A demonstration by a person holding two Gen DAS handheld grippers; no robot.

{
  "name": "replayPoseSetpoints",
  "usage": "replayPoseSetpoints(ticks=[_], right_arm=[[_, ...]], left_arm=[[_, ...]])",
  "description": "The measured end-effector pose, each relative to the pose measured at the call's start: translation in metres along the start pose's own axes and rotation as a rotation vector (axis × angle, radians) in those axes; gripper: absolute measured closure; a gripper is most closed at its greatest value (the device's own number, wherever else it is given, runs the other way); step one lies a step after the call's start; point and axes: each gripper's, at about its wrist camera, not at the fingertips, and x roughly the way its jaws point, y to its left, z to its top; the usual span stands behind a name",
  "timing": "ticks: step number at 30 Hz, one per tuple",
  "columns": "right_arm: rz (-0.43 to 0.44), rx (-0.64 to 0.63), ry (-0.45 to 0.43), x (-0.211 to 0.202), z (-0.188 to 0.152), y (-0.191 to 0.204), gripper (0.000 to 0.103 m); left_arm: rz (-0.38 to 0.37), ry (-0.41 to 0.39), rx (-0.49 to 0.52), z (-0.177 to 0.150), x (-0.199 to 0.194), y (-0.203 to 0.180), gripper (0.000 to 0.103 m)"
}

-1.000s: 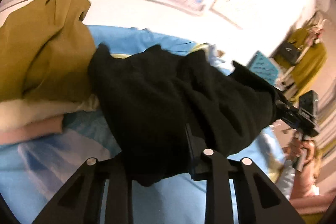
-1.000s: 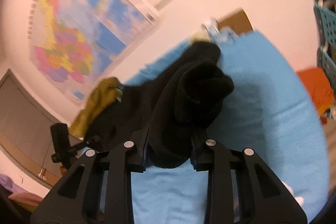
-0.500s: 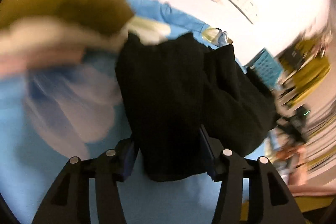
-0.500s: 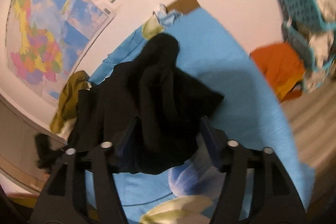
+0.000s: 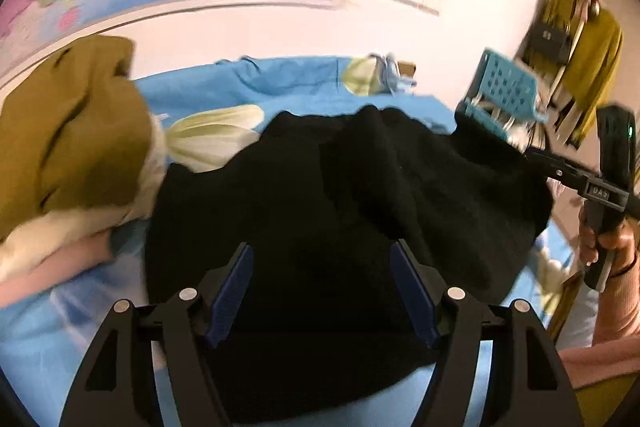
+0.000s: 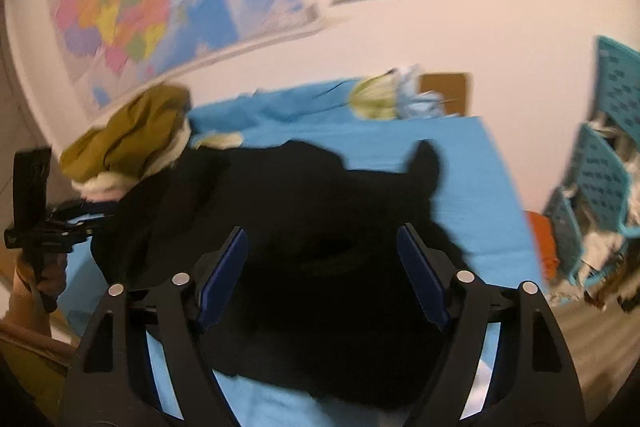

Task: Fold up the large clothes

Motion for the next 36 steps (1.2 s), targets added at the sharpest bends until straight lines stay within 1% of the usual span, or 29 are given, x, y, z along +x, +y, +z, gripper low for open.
replayPoseSetpoints(ticks=[1,3,5,8,12,23,24,25,26,27,30,31,32,33,34,35,36], right_arm=[[0.007,-0.014,0.027,0.015,0.004,0.006,0.031],[0.019,-0.037,0.059,0.030,0.007,0.015,0.034],[0.011,-0.056,0.083,0.046,0.011,0.022,0.033],[0.018,-0.062,0.102,0.055,0.012,0.026,0.033],[0.018,-0.066,0.128,0.067,0.015,0.032,0.034],[-0.008,-0.074,0.189,0.093,0.019,0.035,0.034],[-0.013,-0.078,0.196,0.095,0.019,0.035,0.038],[-0.018,-0.083,0.202,0.097,0.020,0.036,0.045],[-0.019,-0.089,0.207,0.099,0.020,0.037,0.048],[-0.012,-0.102,0.213,0.100,0.020,0.038,0.058],[-0.020,-0.139,0.215,0.101,0.021,0.044,0.070],[-0.024,-0.150,0.208,0.099,0.022,0.045,0.077],[-0.025,-0.155,0.202,0.098,0.022,0.046,0.079],[-0.023,-0.167,0.193,0.095,0.024,0.047,0.086],[-0.025,-0.175,0.176,0.091,0.025,0.048,0.090],[-0.026,-0.176,0.165,0.088,0.027,0.048,0.090],[-0.023,-0.178,0.149,0.083,0.030,0.049,0.092]], left_arm=[[0.004,0.016,0.009,0.004,0.008,-0.004,0.035],[0.025,0.028,0.038,0.008,0.019,-0.009,0.035],[0.043,0.038,0.059,0.012,0.025,-0.014,0.035],[0.066,0.031,0.070,0.019,0.029,-0.017,0.035],[0.077,0.035,0.075,0.024,0.034,-0.016,0.035],[0.100,0.072,0.092,0.026,0.049,-0.010,0.035],[0.099,0.079,0.094,0.026,0.052,-0.009,0.035],[0.100,0.087,0.093,0.026,0.054,-0.008,0.035],[0.099,0.095,0.090,0.027,0.057,-0.006,0.035],[0.095,0.100,0.088,0.027,0.059,-0.005,0.035],[0.086,0.112,0.079,0.028,0.064,-0.002,0.037],[0.086,0.110,0.080,0.028,0.065,-0.001,0.043],[0.091,0.109,0.081,0.028,0.066,-0.001,0.054],[0.087,0.113,0.083,0.029,0.067,-0.001,0.060],[0.084,0.110,0.087,0.029,0.067,-0.001,0.074],[0.086,0.109,0.093,0.029,0.067,-0.001,0.088],[0.093,0.109,0.099,0.030,0.068,-0.002,0.093]])
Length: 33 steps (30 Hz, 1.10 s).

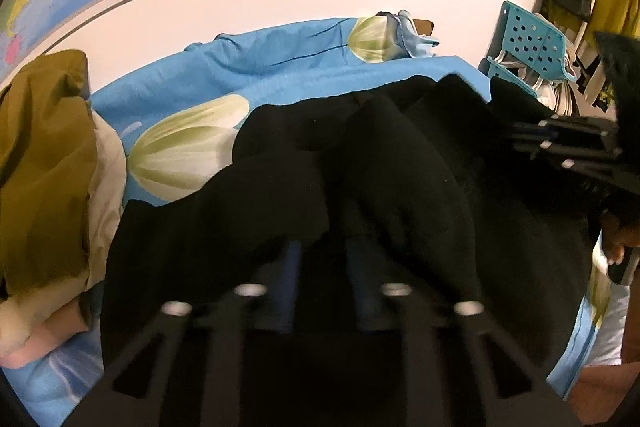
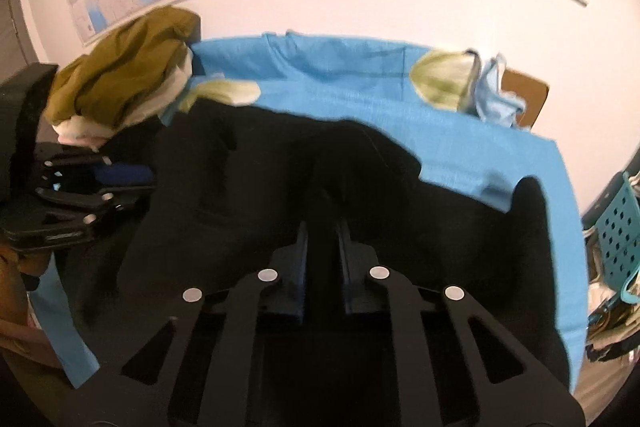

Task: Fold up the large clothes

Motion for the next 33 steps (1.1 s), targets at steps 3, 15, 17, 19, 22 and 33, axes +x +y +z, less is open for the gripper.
replayPoseSetpoints(ticks=[3,15,17,19,22,33], right_arm=[[-0.005,0.007,-0.063,-0.016,0.009,-0.001,0.094],[-0.067,0.039,0.002,0.035,0.023,-0.010,0.093],[-0.055,0.058,-0.002,0.033,0.022,-0.013,0.091],[-0.049,0.066,0.003,0.033,0.020,-0.016,0.089],[-0.062,0.043,0.010,0.032,0.019,-0.009,0.087],[-0.095,-0.012,-0.022,0.020,0.020,-0.001,0.085]], left_arm=[[-0.015,-0.024,-0.029,0.006,-0.005,0.007,0.100],[-0.012,-0.045,0.042,0.016,-0.021,0.001,0.034],[0.013,0.015,0.083,0.011,-0.004,-0.006,0.034],[0.014,0.045,0.080,0.009,0.008,-0.006,0.043],[0.002,0.037,0.041,0.012,0.015,0.002,0.076],[0.001,-0.031,-0.086,0.021,-0.008,0.031,0.093]])
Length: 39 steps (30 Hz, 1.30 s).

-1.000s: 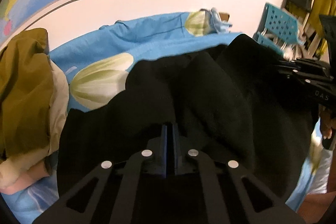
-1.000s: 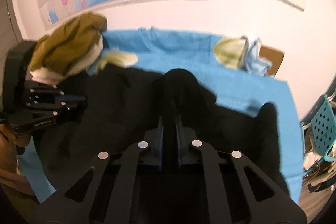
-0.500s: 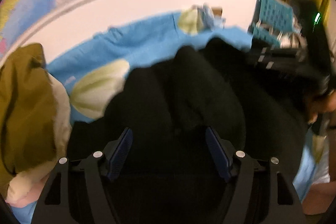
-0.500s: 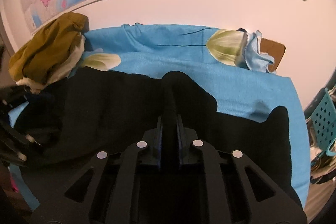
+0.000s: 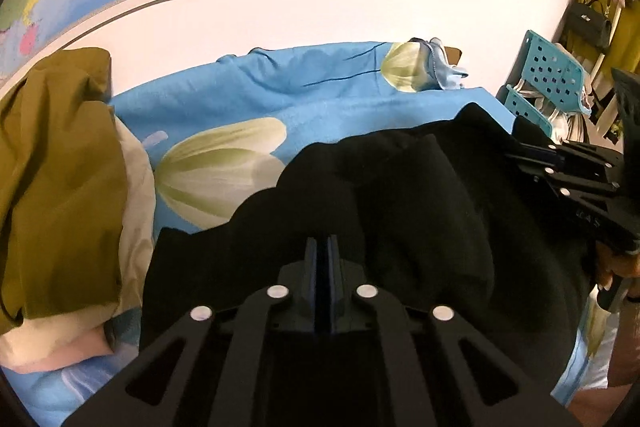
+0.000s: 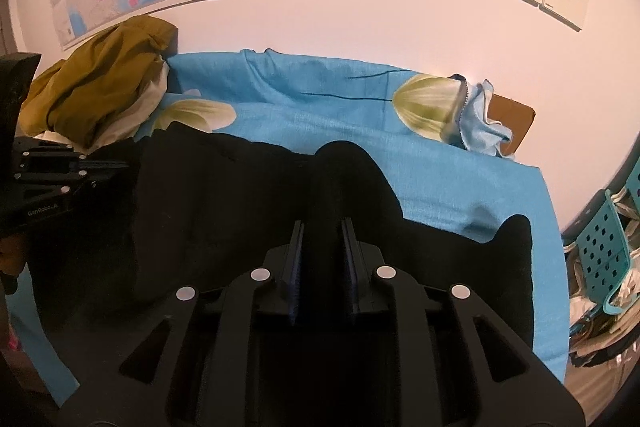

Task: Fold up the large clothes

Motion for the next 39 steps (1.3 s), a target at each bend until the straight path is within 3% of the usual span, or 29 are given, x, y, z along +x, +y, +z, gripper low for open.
replayPoseSetpoints(ticks=[2,6,8,10,12,16,18,19,24,27,28,31,33,36,39], right_arm=[[0.006,0.002,0.004,0.003,0.000,-0.001,0.085],[0.006,0.000,0.002,0.004,0.000,-0.001,0.085],[0.009,0.002,0.001,0.005,0.001,-0.002,0.085],[0.008,0.008,-0.004,0.006,0.003,-0.003,0.085],[0.007,0.003,-0.004,0.007,0.004,-0.003,0.085],[0.003,-0.011,0.002,0.011,0.007,-0.001,0.086],[0.005,-0.010,0.020,0.016,0.006,-0.002,0.085],[0.002,-0.005,0.032,0.018,0.006,-0.003,0.076],[0.041,0.035,0.000,0.000,-0.001,-0.009,0.053],[0.054,0.052,-0.033,-0.022,-0.008,-0.015,0.052],[0.051,0.055,-0.037,-0.028,-0.011,-0.018,0.052],[0.033,0.056,-0.035,-0.039,-0.022,-0.025,0.052],[0.024,0.071,-0.004,-0.031,-0.028,-0.033,0.052],[0.046,0.132,0.049,-0.008,-0.036,-0.053,0.048],[0.090,0.182,0.052,0.001,-0.039,-0.067,0.039]], left_arm=[[-0.036,0.006,-0.007,-0.003,-0.002,-0.002,0.063],[-0.085,-0.002,0.041,-0.008,-0.006,-0.017,0.051],[-0.093,0.015,0.069,-0.009,-0.002,-0.026,0.038],[-0.066,0.039,0.100,-0.009,0.007,-0.035,0.041],[-0.038,0.061,0.116,-0.008,0.017,-0.039,0.063],[-0.010,0.080,0.086,-0.002,0.030,-0.031,0.089],[0.001,0.091,0.066,0.000,0.037,-0.025,0.093],[0.001,0.097,0.052,0.001,0.040,-0.023,0.094],[-0.003,0.090,0.015,0.000,0.036,-0.017,0.093],[-0.003,0.061,-0.007,-0.003,0.025,-0.015,0.089],[-0.003,0.046,-0.008,-0.004,0.019,-0.015,0.085],[0.049,-0.017,0.009,-0.009,0.002,-0.016,0.050],[0.069,-0.037,0.026,-0.013,-0.003,-0.013,0.050],[0.118,-0.004,0.014,-0.018,0.010,0.000,0.050],[0.061,0.023,-0.063,-0.025,0.025,0.023,0.050]])
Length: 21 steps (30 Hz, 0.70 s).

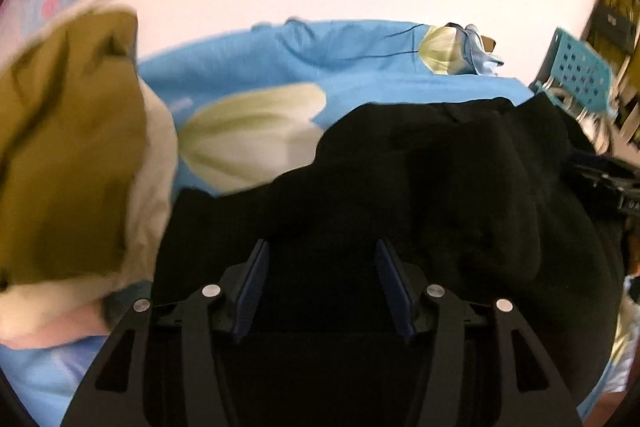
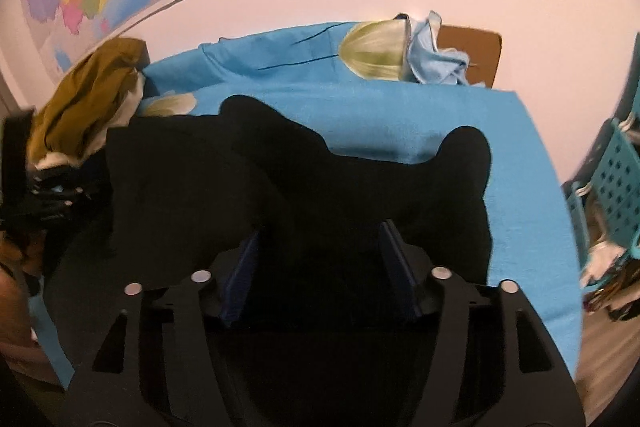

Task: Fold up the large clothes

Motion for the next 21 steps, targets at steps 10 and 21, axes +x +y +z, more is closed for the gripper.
replayPoseSetpoints(ticks=[10,21], right_arm=[[0.037,0.039,-0.093,-0.059,-0.012,-0.005,0.034],[-0.085,0.088,-0.012,-0.031,-0.032,-0.039,0.056]], left_arm=[[0.061,-0.060,0.030,-0.016,-0.028,-0.005,0.045],[0.112,-0.060,-0.008,-0.035,-0.031,0.011,0.034]])
